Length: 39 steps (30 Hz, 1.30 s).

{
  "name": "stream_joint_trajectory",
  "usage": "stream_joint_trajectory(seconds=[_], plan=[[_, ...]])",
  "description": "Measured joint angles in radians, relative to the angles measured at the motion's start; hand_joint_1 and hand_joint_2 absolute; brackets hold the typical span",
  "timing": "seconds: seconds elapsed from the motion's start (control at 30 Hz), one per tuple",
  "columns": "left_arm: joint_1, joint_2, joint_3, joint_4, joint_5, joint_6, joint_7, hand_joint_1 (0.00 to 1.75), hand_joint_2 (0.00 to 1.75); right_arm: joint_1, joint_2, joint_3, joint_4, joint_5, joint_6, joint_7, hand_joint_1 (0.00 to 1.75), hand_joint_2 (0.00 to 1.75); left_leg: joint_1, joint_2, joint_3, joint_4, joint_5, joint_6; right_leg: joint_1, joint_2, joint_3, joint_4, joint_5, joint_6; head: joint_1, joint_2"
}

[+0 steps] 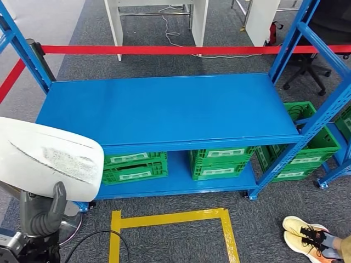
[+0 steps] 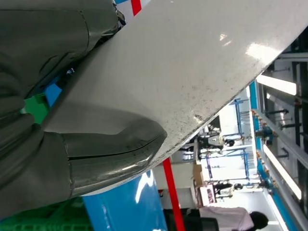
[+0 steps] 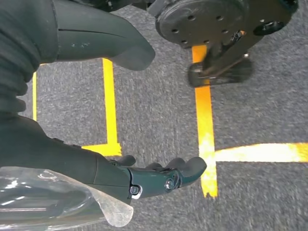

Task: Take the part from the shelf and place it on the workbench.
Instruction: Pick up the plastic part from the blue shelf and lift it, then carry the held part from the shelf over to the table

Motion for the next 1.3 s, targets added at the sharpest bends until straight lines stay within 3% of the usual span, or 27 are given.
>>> stream_joint_trajectory(seconds=[0.03, 0.07, 0.1, 0.17, 0.23, 0.27, 0.33, 0.37, 0.43, 0.5, 0.53, 0.57, 0.6, 0.67, 0.73, 0.77, 0.83, 0.87, 0.93, 1.0, 1.03, 1.07, 1.1, 1.13, 1.2, 1.27, 1.3], plan=[[0.006, 0.0, 0.003, 0.0, 0.001, 0.004, 0.002, 1.75, 1.75, -0.003, 0.0, 0.0, 0.002, -0.001, 0.0, -0.002, 0.0, 1.75, -0.004, 0.0, -0.014, 0.002, 0.011, 0.001, 0.002, 0.0, -0.001, 0.047, -0.011, -0.002, 0.0, 0.0], [0.013, 0.0, 0.008, 0.0, 0.003, 0.008, 0.006, 1.75, 1.75, -0.005, 0.0, -0.002, 0.004, -0.008, -0.003, -0.004, 0.0, 1.75, -0.007, 0.0, -0.028, 0.004, 0.021, 0.002, 0.004, 0.0, 0.012, 0.066, 0.003, -0.005, 0.0, 0.0], [0.02, 0.0, 0.015, 0.0, 0.005, 0.012, 0.011, 1.75, 1.75, -0.008, 0.0, -0.003, 0.006, -0.018, -0.008, -0.008, 0.0, 1.75, -0.011, -0.002, -0.042, 0.007, 0.03, 0.002, 0.007, 0.001, 0.041, 0.05, 0.033, -0.011, 0.0, 0.0], [0.031, 0.0, 0.029, -0.002, 0.007, 0.018, 0.022, 1.75, 1.75, -0.016, 0.0, -0.009, 0.012, -0.054, -0.016, -0.035, 0.0, 1.75, -0.016, -0.01, -0.068, 0.017, 0.045, -0.001, 0.015, 0.021, 0.144, -0.074, 0.078, -0.028, -0.001, 0.0], [0.036, 0.0, 0.039, -0.006, 0.007, 0.019, 0.029, 1.75, 1.75, -0.034, 0.0, -0.021, 0.02, -0.097, -0.017, -0.088, 0.0, 1.75, -0.019, -0.018, -0.085, 0.028, 0.061, -0.007, 0.019, 0.046, 0.239, -0.217, 0.064, -0.038, -0.002, 0.0], [0.037, 0.0, 0.043, -0.008, 0.006, 0.019, 0.032, 1.75, 1.75, -0.046, 0.0, -0.029, 0.027, -0.112, -0.015, -0.112, 0.0, 1.75, -0.019, -0.022, -0.092, 0.031, 0.07, -0.011, 0.021, 0.051, 0.259, -0.256, 0.051, -0.039, -0.002, 0.0], [0.041, 0.0, 0.047, -0.008, 0.005, 0.019, 0.035, 1.75, 1.75, -0.071, 0.0, -0.045, 0.045, -0.121, -0.011, -0.137, 0.0, 1.75, -0.018, -0.033, -0.104, 0.034, 0.083, -0.021, 0.02, 0.035, 0.253, -0.275, 0.053, -0.043, -0.001, 0.0], [0.043, 0.0, 0.049, -0.009, 0.004, 0.019, 0.036, 1.75, 1.75, -0.081, 0.0, -0.053, 0.053, -0.122, -0.01, -0.14, 0.0, 1.75, -0.017, -0.035, -0.111, 0.042, 0.071, -0.027, 0.017, 0.026, 0.244, -0.276, 0.06, -0.047, -0.001, 0.0], [0.046, 0.0, 0.051, -0.009, 0.004, 0.019, 0.038, 1.75, 1.75, -0.09, 0.0, -0.064, 0.065, -0.123, -0.006, -0.145, 0.0, 1.75, -0.01, -0.029, -0.129, 0.103, -0.006, -0.041, 0.013, 0.002, 0.226, -0.277, 0.077, -0.057, -0.004, 0.0], [0.047, -0.001, 0.052, -0.009, 0.004, 0.019, 0.04, 1.75, 1.75, -0.096, 0.0, -0.072, 0.074, -0.13, 0.003, -0.16, 0.0, 1.75, 0.001, -0.022, -0.149, 0.223, -0.097, -0.055, 0.013, -0.02, 0.205, -0.271, 0.091, -0.061, -0.008, 0.0], [0.047, -0.001, 0.052, -0.009, 0.004, 0.018, 0.042, 1.75, 1.75, -0.102, 0.0, -0.076, 0.08, -0.138, 0.012, -0.175, 0.0, 1.75, 0.006, -0.021, -0.153, 0.275, -0.116, -0.062, 0.013, -0.03, 0.192, -0.265, 0.098, -0.06, -0.008, 0.0], [0.047, -0.001, 0.052, -0.009, 0.004, 0.017, 0.043, 1.75, 1.75, -0.113, 0.0, -0.082, 0.087, -0.149, 0.026, -0.195, 0.0, 1.75, 0.011, -0.02, -0.146, 0.303, -0.109, -0.067, 0.013, -0.04, 0.179, -0.258, 0.103, -0.058, -0.008, 0.0], [0.046, -0.001, 0.052, -0.009, 0.003, 0.014, 0.044, 1.75, 1.75, -0.13, 0.0, -0.092, 0.098, -0.159, 0.043, -0.22, 0.0, 1.75, 0.015, -0.018, -0.126, 0.297, -0.084, -0.071, 0.012, -0.049, 0.165, -0.248, 0.109, -0.056, -0.008, 0.0], [0.036, -0.002, 0.052, -0.009, -0.002, 0.004, 0.044, 1.75, 1.75, -0.184, 0.0, -0.129, 0.138, -0.17, 0.086, -0.28, 0.0, 1.75, 0.018, 0.005, -0.048, 0.191, -0.03, -0.073, 0.012, -0.064, 0.139, -0.229, 0.118, -0.05, -0.008, 0.0], [0.018, -0.003, 0.052, -0.01, -0.01, -0.008, 0.046, 1.75, 1.75, -0.243, -0.001, -0.174, 0.189, -0.166, 0.119, -0.336, 0.0, 1.75, 0.011, 0.033, 0.019, 0.071, -0.024, -0.066, 0.013, -0.078, 0.119, -0.217, 0.129, -0.038, -0.007, 0.0], [0.01, -0.003, 0.051, -0.01, -0.013, -0.014, 0.047, 1.75, 1.75, -0.269, -0.002, -0.193, 0.214, -0.161, 0.129, -0.354, 0.0, 1.75, 0.006, 0.039, 0.03, 0.042, -0.032, -0.06, 0.014, -0.086, 0.113, -0.216, 0.137, -0.032, -0.007, 0.0], [-0.002, -0.003, 0.051, -0.011, -0.018, -0.022, 0.05, 1.75, 1.75, -0.314, -0.003, -0.222, 0.259, -0.151, 0.14, -0.373, 0.0, 1.75, 0.002, 0.028, 0.024, 0.021, -0.026, -0.043, 0.012, -0.095, 0.105, -0.219, 0.149, -0.02, -0.006, 0.0], [-0.007, -0.004, 0.051, -0.011, -0.018, -0.025, 0.052, 1.75, 1.75, -0.333, -0.005, -0.233, 0.28, -0.149, 0.144, -0.377, 0.0, 1.75, 0.003, 0.02, 0.018, 0.014, -0.018, -0.034, 0.01, -0.084, 0.098, -0.216, 0.142, -0.015, -0.006, 0.0], [-0.018, -0.007, 0.051, -0.011, -0.021, -0.03, 0.057, 1.75, 1.75, -0.359, -0.01, -0.252, 0.314, -0.146, 0.153, -0.38, 0.0, 1.75, 0.006, 0.008, 0.002, -0.001, -0.001, -0.017, 0.008, -0.039, 0.071, -0.162, 0.083, -0.007, -0.002, 0.0], [-0.024, -0.008, 0.052, -0.012, -0.024, -0.04, 0.063, 1.75, 1.75, -0.376, -0.015, -0.268, 0.342, -0.147, 0.168, -0.38, 0.0, 1.75, 0.003, -0.006, -0.022, 0.001, 0.017, -0.008, 0.008, -0.005, 0.033, -0.04, -0.001, -0.006, 0.002, 0.0], [-0.024, -0.009, 0.052, -0.012, -0.024, -0.046, 0.065, 1.75, 1.75, -0.385, -0.017, -0.274, 0.356, -0.149, 0.176, -0.381, 0.0, 1.75, 0.001, -0.014, -0.035, 0.003, 0.025, -0.007, 0.008, -0.001, 0.02, 0.016, -0.025, -0.006, 0.003, 0.0], [-0.024, -0.009, 0.052, -0.012, -0.022, -0.052, 0.067, 1.75, 1.75, -0.394, -0.02, -0.278, 0.368, -0.152, 0.183, -0.382, 0.0, 1.75, -0.001, -0.023, -0.047, 0.006, 0.034, -0.008, 0.008, 0.001, 0.02, 0.046, -0.029, -0.007, 0.004, 0.0], [-0.024, -0.009, 0.053, -0.012, -0.02, -0.059, 0.069, 1.75, 1.75, -0.405, -0.023, -0.28, 0.38, -0.154, 0.189, -0.384, 0.0, 1.75, -0.001, -0.032, -0.06, 0.01, 0.041, -0.01, 0.008, 0.001, 0.037, 0.038, -0.013, -0.007, 0.004, 0.0], [-0.024, -0.009, 0.054, -0.012, -0.018, -0.066, 0.07, 1.75, 1.75, -0.416, -0.028, -0.279, 0.39, -0.156, 0.193, -0.387, 0.0, 1.75, -0.001, -0.043, -0.072, 0.015, 0.048, -0.013, 0.007, 0.006, 0.072, -0.007, 0.016, -0.008, 0.004, 0.0], [-0.024, -0.01, 0.058, -0.012, -0.016, -0.077, 0.072, 1.75, 1.75, -0.433, -0.037, -0.27, 0.408, -0.158, 0.196, -0.392, 0.0, 1.75, 0.0, -0.065, -0.096, 0.029, 0.059, -0.022, 0.003, 0.05, 0.162, -0.145, 0.057, -0.011, 0.004, 0.0], [-0.021, -0.01, 0.064, -0.013, -0.017, -0.082, 0.073, 1.75, 1.75, -0.439, -0.045, -0.255, 0.427, -0.159, 0.197, -0.392, 0.0, 1.75, 0.0, -0.086, -0.116, 0.041, 0.073, -0.033, 0.0, 0.089, 0.212, -0.226, 0.06, -0.013, 0.003, 0.0], [-0.016, -0.011, 0.066, -0.013, -0.017, -0.083, 0.074, 1.75, 1.75, -0.438, -0.048, -0.247, 0.437, -0.159, 0.196, -0.392, 0.0, 1.75, 0.0, -0.097, -0.123, 0.043, 0.083, -0.039, 0.002, 0.088, 0.217, -0.233, 0.058, -0.014, 0.003, 0.0]])
